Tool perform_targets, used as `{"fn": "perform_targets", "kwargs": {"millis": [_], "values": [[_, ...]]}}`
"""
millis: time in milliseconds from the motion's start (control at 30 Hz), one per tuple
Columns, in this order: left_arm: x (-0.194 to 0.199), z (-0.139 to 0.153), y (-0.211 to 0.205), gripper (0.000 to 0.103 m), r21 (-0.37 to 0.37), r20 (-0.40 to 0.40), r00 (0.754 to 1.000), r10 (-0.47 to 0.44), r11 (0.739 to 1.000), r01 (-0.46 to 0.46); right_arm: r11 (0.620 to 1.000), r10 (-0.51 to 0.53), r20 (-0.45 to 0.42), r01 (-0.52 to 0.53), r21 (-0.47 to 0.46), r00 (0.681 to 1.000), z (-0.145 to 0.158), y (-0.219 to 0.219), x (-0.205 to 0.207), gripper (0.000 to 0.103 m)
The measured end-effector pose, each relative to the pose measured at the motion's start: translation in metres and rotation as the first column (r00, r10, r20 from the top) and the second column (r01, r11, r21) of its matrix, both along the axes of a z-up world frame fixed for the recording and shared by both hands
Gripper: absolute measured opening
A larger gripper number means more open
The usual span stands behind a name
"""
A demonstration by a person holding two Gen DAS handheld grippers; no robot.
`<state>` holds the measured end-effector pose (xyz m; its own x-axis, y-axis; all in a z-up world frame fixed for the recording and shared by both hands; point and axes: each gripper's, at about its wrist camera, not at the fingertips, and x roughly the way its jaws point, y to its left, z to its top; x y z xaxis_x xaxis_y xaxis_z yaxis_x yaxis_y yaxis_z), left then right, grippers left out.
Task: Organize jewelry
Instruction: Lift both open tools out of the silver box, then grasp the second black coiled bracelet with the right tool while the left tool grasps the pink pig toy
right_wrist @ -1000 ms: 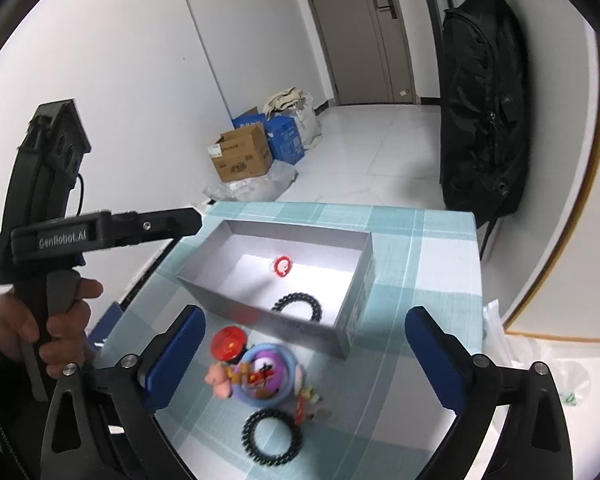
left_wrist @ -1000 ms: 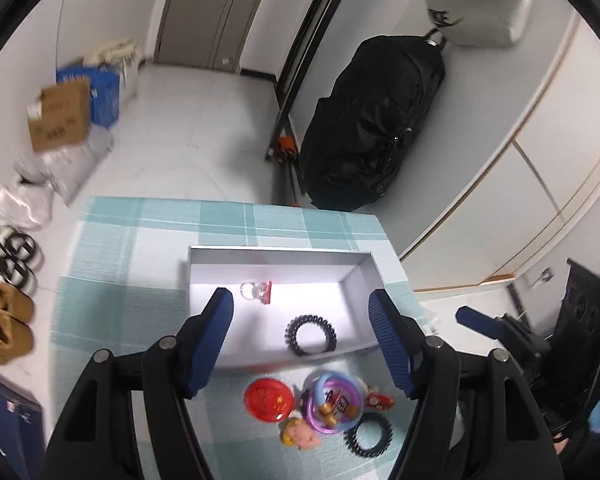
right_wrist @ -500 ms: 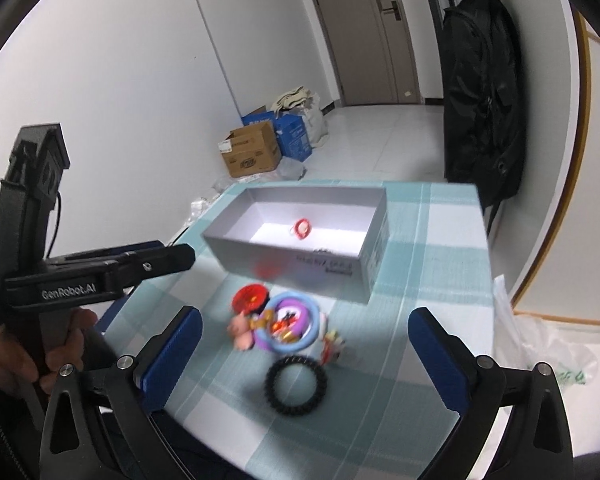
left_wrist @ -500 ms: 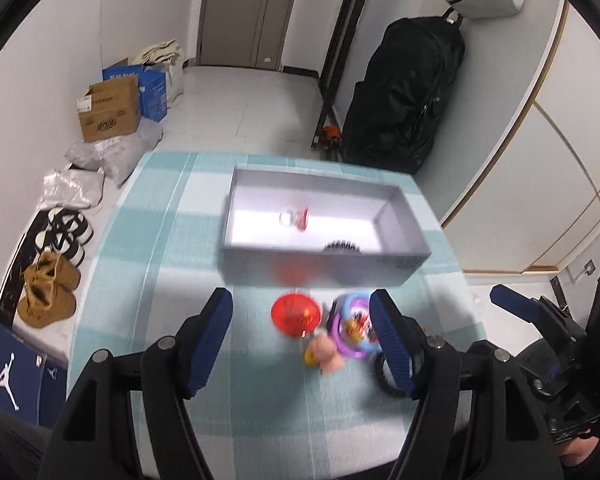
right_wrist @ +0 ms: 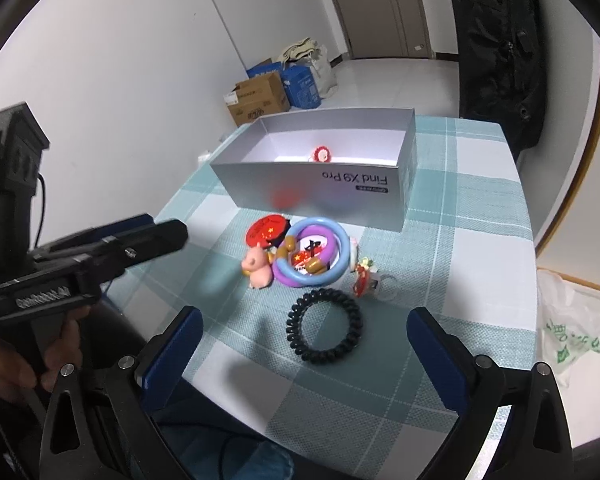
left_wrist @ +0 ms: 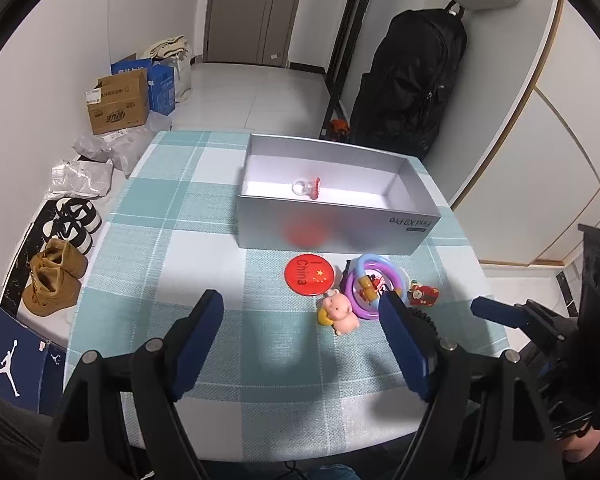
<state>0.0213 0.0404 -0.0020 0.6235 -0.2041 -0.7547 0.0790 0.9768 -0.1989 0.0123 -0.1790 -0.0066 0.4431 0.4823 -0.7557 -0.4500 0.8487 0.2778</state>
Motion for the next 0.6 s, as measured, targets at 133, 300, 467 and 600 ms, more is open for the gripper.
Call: {"fn": "perform_targets", "kwargs": {"millis": [133, 300, 467, 600], "values": [[-0.003, -0.003, 0.007, 0.077, -0.013, -0.003, 1.0, 0.016, 1.0, -0.017, 0.999, 0.007, -0.025, -0.008, -0.032, 1.0, -0.01, 0.006, 0.0, 0.085], [-0.004, -0.002, 0.013, 0.077, 0.003, 0.01, 1.0, 0.03, 1.0, -0.03, 0.996, 0.05, -0.039, -0.052, -0.074, 0.998, -0.015, 0.02, -0.002, 0.065], [-0.003, -0.005, 0.019, 0.077, 0.006, 0.0, 0.999, 0.053, 0.999, -0.053, 0.99, 0.025, -0.015, -0.027, -0.138, 1.0, -0.017, 0.025, -0.003, 0.065], [-0.001, -0.008, 0.024, 0.077, -0.001, -0.014, 0.998, 0.061, 0.998, -0.061, 0.982, 0.007, -0.015, -0.009, -0.187, 1.0, -0.022, 0.026, 0.0, 0.065]]}}
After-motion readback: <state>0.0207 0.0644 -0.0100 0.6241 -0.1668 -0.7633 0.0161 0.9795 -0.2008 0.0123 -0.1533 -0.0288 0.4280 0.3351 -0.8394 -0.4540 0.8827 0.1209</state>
